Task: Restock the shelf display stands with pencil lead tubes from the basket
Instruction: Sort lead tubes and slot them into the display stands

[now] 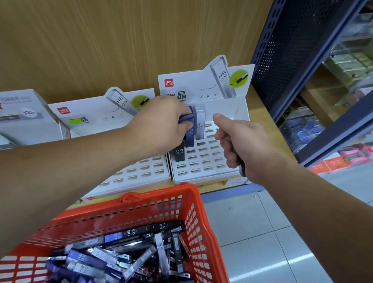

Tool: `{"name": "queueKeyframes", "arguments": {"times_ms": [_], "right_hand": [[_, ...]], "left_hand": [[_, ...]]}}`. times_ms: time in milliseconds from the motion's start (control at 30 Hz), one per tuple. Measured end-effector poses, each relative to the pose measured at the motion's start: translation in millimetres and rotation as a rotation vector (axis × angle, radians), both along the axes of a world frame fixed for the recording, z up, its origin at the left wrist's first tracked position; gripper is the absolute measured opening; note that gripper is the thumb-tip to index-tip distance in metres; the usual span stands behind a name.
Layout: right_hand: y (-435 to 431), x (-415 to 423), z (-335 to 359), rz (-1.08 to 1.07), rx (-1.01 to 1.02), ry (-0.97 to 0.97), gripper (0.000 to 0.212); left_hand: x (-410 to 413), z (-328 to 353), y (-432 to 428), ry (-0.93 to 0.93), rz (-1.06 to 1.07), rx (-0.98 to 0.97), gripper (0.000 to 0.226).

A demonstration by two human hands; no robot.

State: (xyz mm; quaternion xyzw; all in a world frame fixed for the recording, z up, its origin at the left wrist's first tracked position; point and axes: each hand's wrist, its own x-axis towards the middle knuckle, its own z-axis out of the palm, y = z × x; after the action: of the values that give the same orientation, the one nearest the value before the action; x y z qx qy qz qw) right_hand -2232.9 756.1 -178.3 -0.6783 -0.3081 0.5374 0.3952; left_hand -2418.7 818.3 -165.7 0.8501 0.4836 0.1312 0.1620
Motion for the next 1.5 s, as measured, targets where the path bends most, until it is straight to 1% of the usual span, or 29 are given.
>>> {"name": "queueKeyframes", "arguments": {"times_ms": [100,200,267,367,400,467,567,633,700,767,800,867,900,967,1000,1133,1200,1267,1333,1433,1500], "right_hand": [[0,1,0,-0.007,0.008,0.006,0.040],[0,0,-1,0.011,0.050,-0.041,0.032],[1,-2,-2,0.032,0.120,-0.122,0.025],[8,-13,-2,0.102,0.242,-0.262,0.008],[10,-19,-2,0.137,0.278,-0.307,0.009],[14,-29,-5,0.186,0.312,-0.384,0.017],[14,-34,-7,0.238,0.297,-0.488,0.020],[14,-33,-6,0.263,0.285,-0.538,0.021],[14,-34,-2,0.263,0.278,-0.537,0.024],[12,-35,2,0.235,0.288,-0.530,0.027],[12,-37,4,0.219,0.300,-0.529,0.025],[11,-44,8,0.213,0.351,-0.501,0.009],[11,-48,10,0.230,0.385,-0.500,0.006],[12,-57,8,0.264,0.425,-0.502,0.006],[12,-60,7,0.280,0.425,-0.505,0.006],[10,-65,-3,0.322,0.376,-0.633,0.006],[14,-64,-6,0.310,0.371,-0.636,0.007],[18,-65,-8,0.273,0.375,-0.567,0.009],[21,-65,-9,0.271,0.391,-0.546,0.008],[23,-66,-10,0.304,0.419,-0.638,0.005],[26,-69,-10,0.309,0.446,-0.670,0.004]], "left_hand": [[2,4,-2,-0.093,0.025,-0.026,0.009],[-5,14,0,-0.246,0.131,-0.077,0.013],[-17,17,3,-0.251,0.162,-0.088,0.006],[-37,18,0,-0.229,0.172,-0.135,0.012],[-44,18,-1,-0.221,0.174,-0.148,0.014],[-56,21,-1,-0.210,0.184,-0.192,0.014],[-78,21,4,-0.216,0.257,-0.254,0.014],[-93,16,4,-0.190,0.295,-0.245,0.021],[-105,10,-1,-0.137,0.305,-0.211,0.028],[-112,1,-4,-0.144,0.293,-0.163,0.028],[-113,-3,-6,-0.166,0.284,-0.146,0.023],[-109,-11,-8,-0.218,0.264,-0.128,0.010],[-105,-16,-8,-0.239,0.249,-0.123,0.010],[-96,-25,-3,-0.276,0.229,-0.111,0.023],[-93,-29,0,-0.289,0.232,-0.106,0.026],[-85,-47,8,-0.318,0.218,-0.129,0.031],[-83,-52,12,-0.342,0.223,-0.148,0.026],[-83,-51,17,-0.295,0.226,-0.088,0.018],[-82,-44,22,-0.194,0.191,-0.023,0.017],[-81,-30,29,-0.050,0.116,-0.018,0.021],[-82,-22,32,0.058,0.092,-0.004,0.020]]}}
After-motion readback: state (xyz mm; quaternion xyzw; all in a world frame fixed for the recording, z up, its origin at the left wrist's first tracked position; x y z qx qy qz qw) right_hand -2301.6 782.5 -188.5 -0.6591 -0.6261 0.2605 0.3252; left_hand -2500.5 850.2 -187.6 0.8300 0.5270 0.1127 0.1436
